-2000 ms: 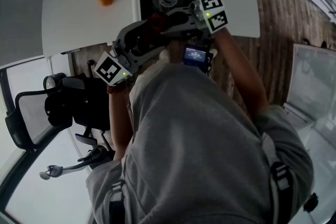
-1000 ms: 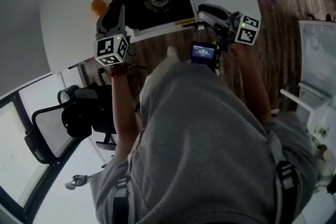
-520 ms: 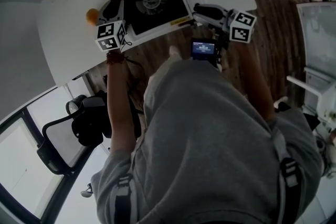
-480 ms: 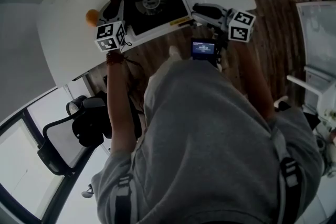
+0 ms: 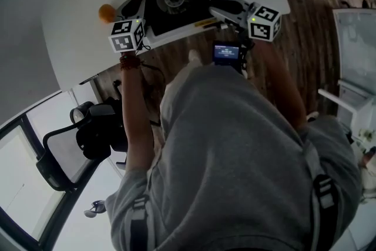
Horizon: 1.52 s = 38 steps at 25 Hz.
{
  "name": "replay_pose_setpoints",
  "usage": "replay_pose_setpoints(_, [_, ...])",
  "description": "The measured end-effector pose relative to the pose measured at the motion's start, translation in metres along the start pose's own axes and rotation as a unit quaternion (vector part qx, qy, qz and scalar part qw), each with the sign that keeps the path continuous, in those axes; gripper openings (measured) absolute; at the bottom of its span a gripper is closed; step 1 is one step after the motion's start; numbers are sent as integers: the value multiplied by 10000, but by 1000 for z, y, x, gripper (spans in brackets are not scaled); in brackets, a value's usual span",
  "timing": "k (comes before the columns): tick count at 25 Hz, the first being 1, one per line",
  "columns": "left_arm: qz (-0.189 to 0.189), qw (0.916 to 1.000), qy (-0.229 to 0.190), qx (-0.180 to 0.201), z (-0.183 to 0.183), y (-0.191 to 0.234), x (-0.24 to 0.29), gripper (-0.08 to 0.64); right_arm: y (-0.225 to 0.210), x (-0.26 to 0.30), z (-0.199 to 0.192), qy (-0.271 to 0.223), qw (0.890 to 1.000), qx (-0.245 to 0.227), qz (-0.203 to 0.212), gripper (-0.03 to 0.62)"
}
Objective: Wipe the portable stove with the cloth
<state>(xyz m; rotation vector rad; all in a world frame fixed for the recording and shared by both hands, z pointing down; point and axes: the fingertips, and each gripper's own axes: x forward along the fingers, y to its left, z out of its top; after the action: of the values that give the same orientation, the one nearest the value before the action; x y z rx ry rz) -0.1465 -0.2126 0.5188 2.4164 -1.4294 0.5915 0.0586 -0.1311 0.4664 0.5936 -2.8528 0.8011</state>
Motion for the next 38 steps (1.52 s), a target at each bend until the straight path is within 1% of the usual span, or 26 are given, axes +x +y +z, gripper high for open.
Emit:
replay_pose_setpoints(2, [-56, 9999, 67, 78, -1, -3, -2, 97, 0, 4, 4, 40, 10000, -70, 16, 103])
replay_pose_setpoints(4, [-121, 9998, 125, 94, -2, -6, -2, 95, -6, 9, 12, -21, 9998, -181, -40, 103])
replay_pose_setpoints(8, [-257, 9995, 161, -42, -3, -3, 1, 94, -36, 21, 33, -267, 9981, -360, -412, 103])
replay_pose_setpoints(12, [-305, 9994, 127, -124, -4, -3, 0, 94, -46, 33, 31, -158, 9976, -500, -449, 101])
replay_pose_setpoints(14, [-320, 9993, 114, -146, -5, -4, -1, 94, -43, 36, 27, -39, 9965, -698, -451, 101])
replay_pose_setpoints(17, [-305, 9994, 125, -84, -6, -4, -2, 94, -40, 44, 20, 206, 9914, -1191, -511, 97])
replay_pose_setpoints(20, [-339, 9993, 133, -35, -8, -7, -5, 94, -38, 47, 15, 255, 9856, -1550, -626, 92])
replay_pose_setpoints(24, [-448, 9988, 179, -33, -10, -13, -10, 94, -39, 46, 16, 210, 9856, -1559, -625, 92])
replay_pose_setpoints(29, [-527, 9982, 268, -10, -15, -22, -19, 94, -34, 43, 16, 292, 9909, -1271, -339, 101])
replay_pose_setpoints(35, [-569, 9975, 378, 176, -23, -32, -35, 94, -24, 43, 10, 494, 9877, -1469, -215, 104])
replay_pose_setpoints(38, [-577, 9971, 422, 272, -25, -36, -41, 94, -24, 46, 8, 538, 9862, -1547, -233, 106])
